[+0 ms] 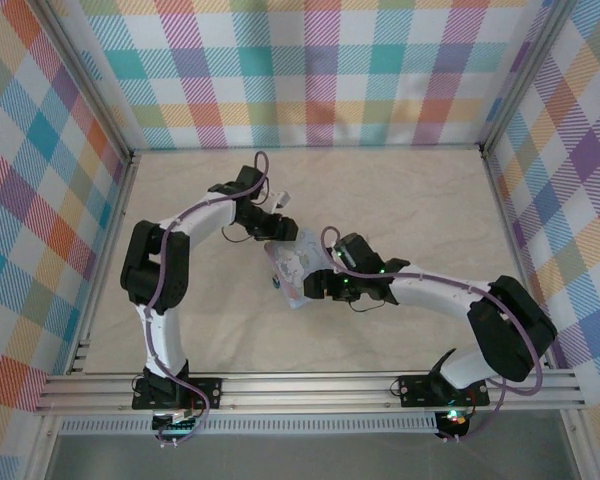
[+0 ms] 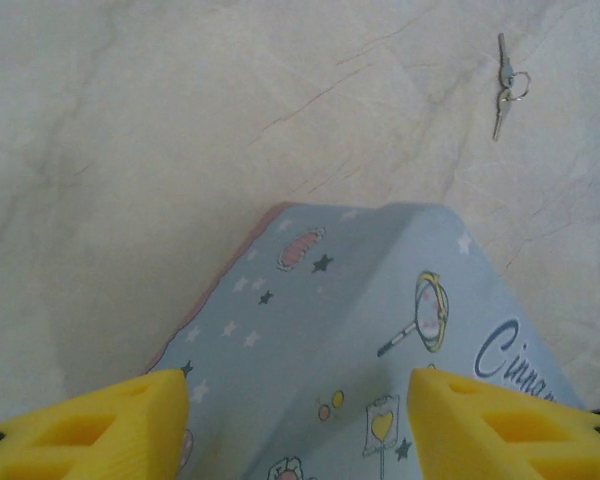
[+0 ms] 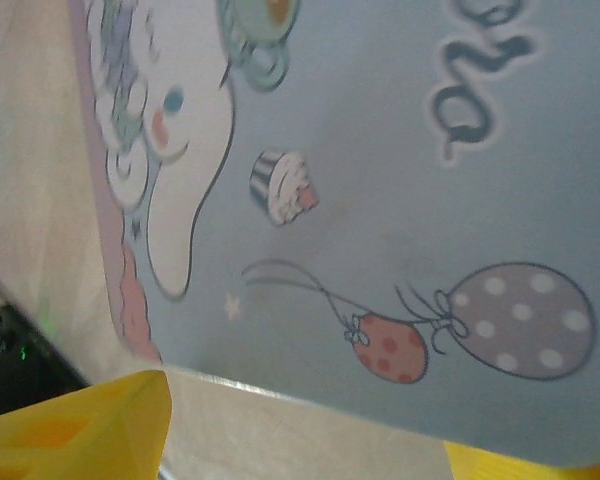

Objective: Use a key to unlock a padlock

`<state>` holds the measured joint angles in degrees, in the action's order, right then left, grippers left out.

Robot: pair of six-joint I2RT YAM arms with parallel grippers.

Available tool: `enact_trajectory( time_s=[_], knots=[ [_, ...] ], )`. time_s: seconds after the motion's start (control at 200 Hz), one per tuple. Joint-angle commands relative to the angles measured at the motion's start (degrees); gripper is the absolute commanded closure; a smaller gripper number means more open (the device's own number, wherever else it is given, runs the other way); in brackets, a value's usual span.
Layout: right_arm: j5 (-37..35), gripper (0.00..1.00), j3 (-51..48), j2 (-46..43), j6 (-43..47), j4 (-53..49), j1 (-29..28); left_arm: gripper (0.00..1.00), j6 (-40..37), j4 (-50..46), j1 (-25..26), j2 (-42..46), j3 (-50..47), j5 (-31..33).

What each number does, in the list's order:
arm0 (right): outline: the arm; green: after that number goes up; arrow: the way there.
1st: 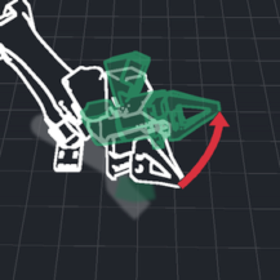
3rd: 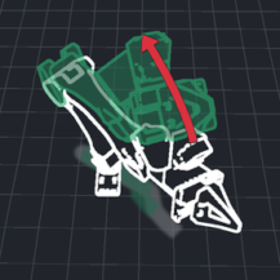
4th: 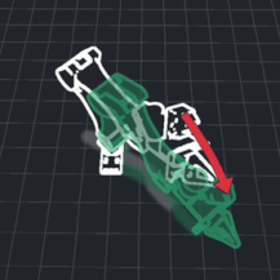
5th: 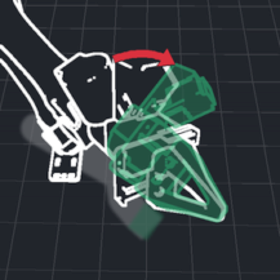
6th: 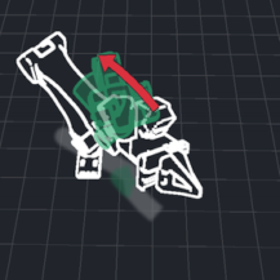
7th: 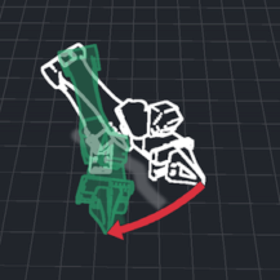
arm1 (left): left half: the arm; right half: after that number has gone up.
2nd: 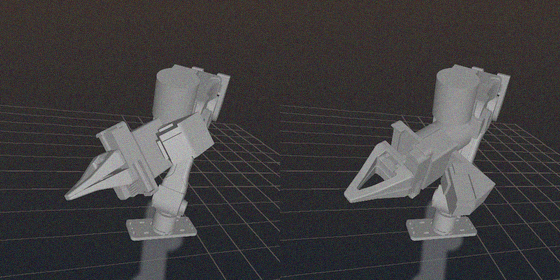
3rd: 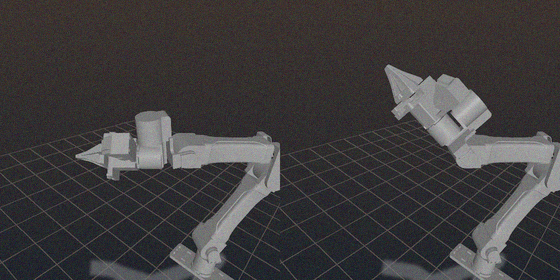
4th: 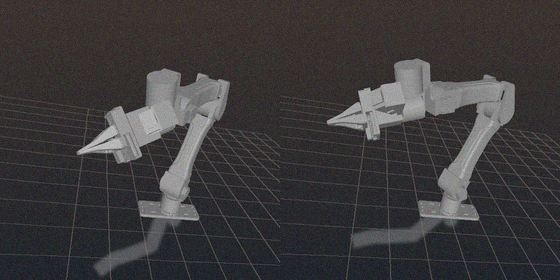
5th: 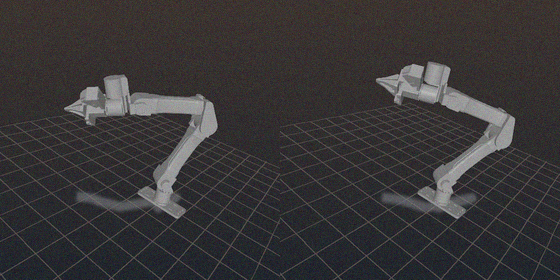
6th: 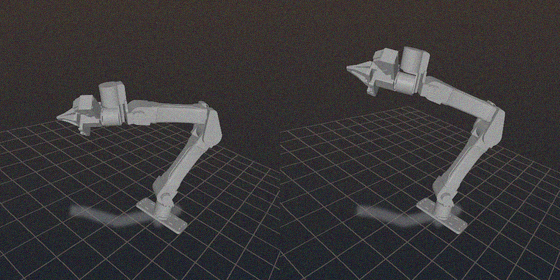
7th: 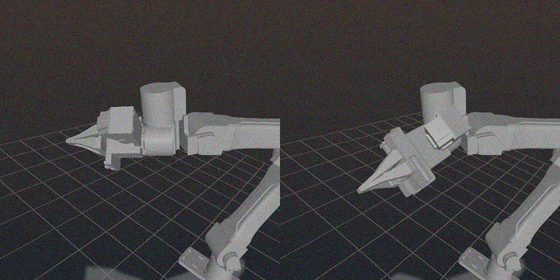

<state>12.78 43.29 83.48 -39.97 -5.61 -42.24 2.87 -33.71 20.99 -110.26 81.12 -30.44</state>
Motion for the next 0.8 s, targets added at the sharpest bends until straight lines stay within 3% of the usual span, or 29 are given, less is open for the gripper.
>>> enact_trajectory(
  time_s=[0.0, 0.37, 0.49, 0.795],
  knots=[
    [-2.1, 0.29, 1.5, 1.2, -1.2, 5.2, 1.6, 0.41, 2.9, 1.9, -1.1, 5.4, -3.6, 0.5],
    [-1.3, 0.27, 8.0, 5.2, 0.1, -0.9, 5.3, 0.41, 7.6, 7.4, -2.6, 14.6, -15.9, 5.5],
    [-2.4, 0.24, 7.5, 3.9, -0.8, -4.4, 5.5, 0.46, 9.7, 9.2, -2.7, 16.9, -18.8, 6.6],
    [-1.7, 0.31, 6.1, 1.8, -3.3, -7.2, 5.7, 0.51, 15.3, 14.7, -2.4, 21.8, -25.8, 3.5]
  ],
)
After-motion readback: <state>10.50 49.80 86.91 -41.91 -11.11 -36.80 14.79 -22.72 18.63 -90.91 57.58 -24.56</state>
